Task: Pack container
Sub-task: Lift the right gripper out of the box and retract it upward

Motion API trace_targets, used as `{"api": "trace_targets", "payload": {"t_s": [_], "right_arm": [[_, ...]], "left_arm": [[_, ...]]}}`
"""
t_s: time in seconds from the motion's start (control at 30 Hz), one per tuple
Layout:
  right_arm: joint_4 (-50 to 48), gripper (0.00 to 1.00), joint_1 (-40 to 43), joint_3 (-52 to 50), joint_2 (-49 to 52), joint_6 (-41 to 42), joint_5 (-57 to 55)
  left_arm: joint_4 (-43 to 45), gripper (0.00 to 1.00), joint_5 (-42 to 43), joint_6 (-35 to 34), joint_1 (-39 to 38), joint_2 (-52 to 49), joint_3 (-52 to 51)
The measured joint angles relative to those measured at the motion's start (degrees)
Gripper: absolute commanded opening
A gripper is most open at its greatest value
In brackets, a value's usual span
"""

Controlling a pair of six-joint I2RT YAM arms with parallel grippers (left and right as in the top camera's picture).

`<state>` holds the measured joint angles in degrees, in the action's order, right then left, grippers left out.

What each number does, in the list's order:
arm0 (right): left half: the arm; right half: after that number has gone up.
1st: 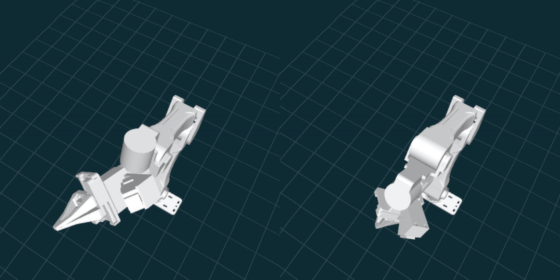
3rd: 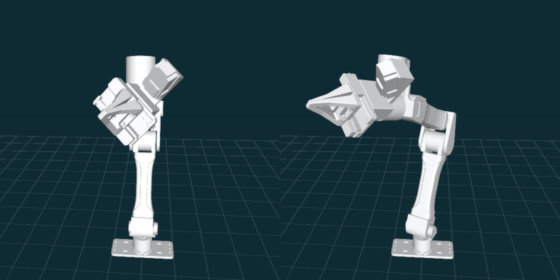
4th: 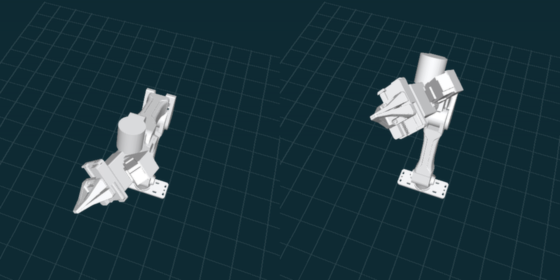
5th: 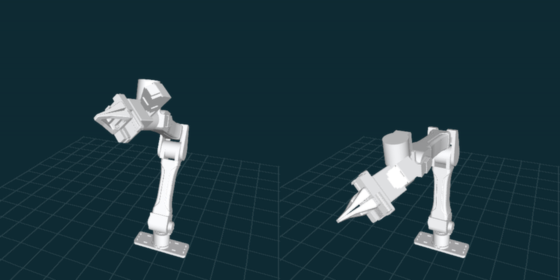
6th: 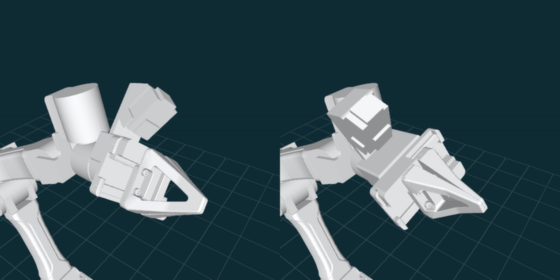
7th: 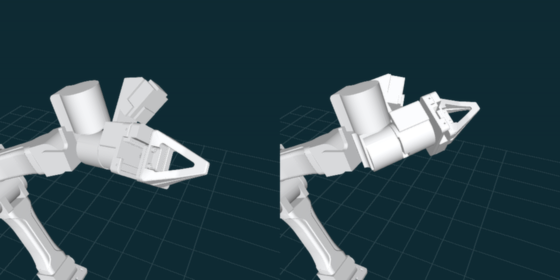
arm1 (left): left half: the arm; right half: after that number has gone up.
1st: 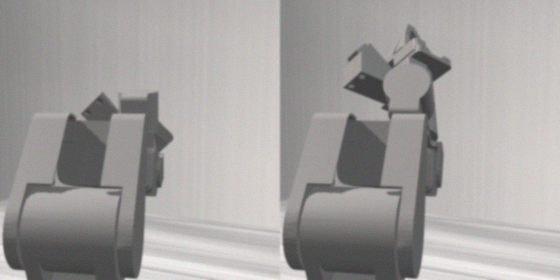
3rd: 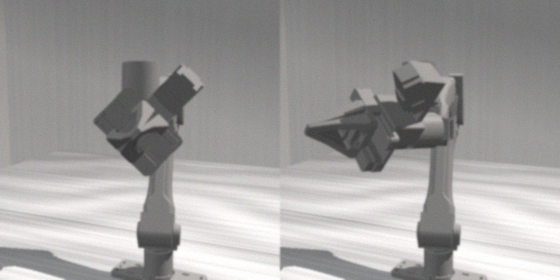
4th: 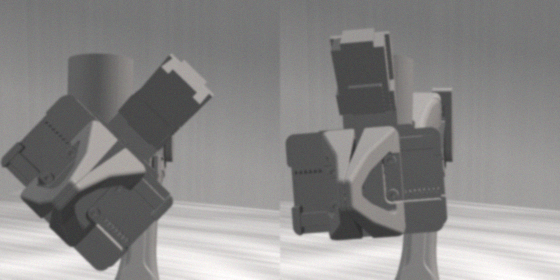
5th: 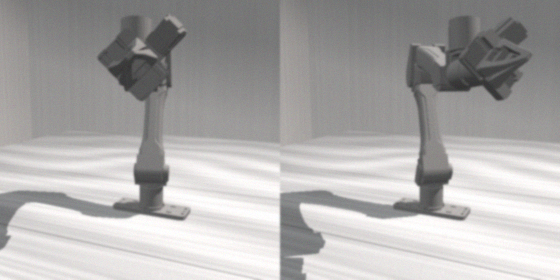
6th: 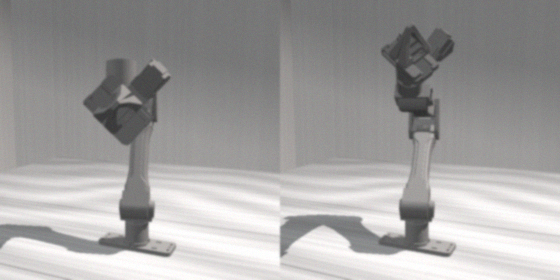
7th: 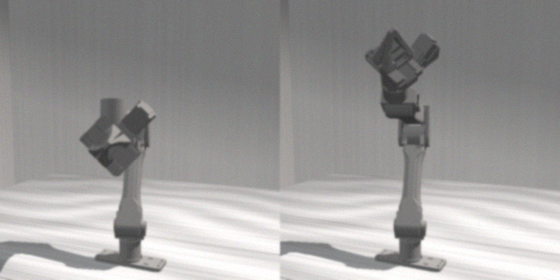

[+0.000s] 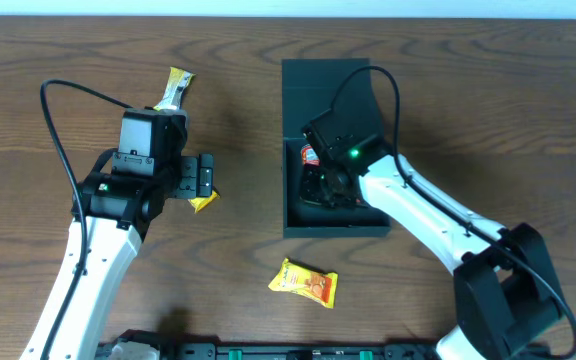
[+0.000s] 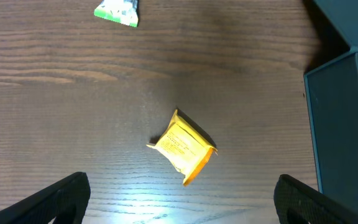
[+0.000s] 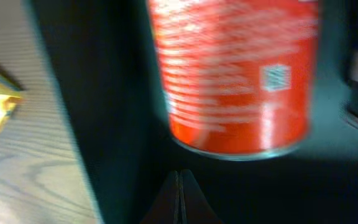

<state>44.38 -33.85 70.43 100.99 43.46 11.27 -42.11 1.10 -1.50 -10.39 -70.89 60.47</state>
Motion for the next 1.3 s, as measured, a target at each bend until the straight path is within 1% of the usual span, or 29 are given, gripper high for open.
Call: {"api": "trace_targets", "payload": {"t_s": [0.23,0.6,0.93,1.3], "right_arm": [[-6.8,0.02,-0.8,0.0,0.0,0.1,-0.3],[-7.6,0.02,-0.8,0.0,1.3,-0.9,-8.2],[-9.9,0.02,-0.8,-0.1,3.1,-1.2,-9.2],[-9.9,0.02,-0.8,-0.1,3.1,-2.7,-12.5]], "left_arm": [[0.0,0.95,0.0,0.0,0.0,0.0,0.0],[0.2,0.96,0.0,0.0,0.0,0.0,0.0],[0.4,0.96,0.0,0.0,0.0,-0.1,0.0],[0.9,0.96,0.0,0.0,0.0,-2.1,0.0]]}}
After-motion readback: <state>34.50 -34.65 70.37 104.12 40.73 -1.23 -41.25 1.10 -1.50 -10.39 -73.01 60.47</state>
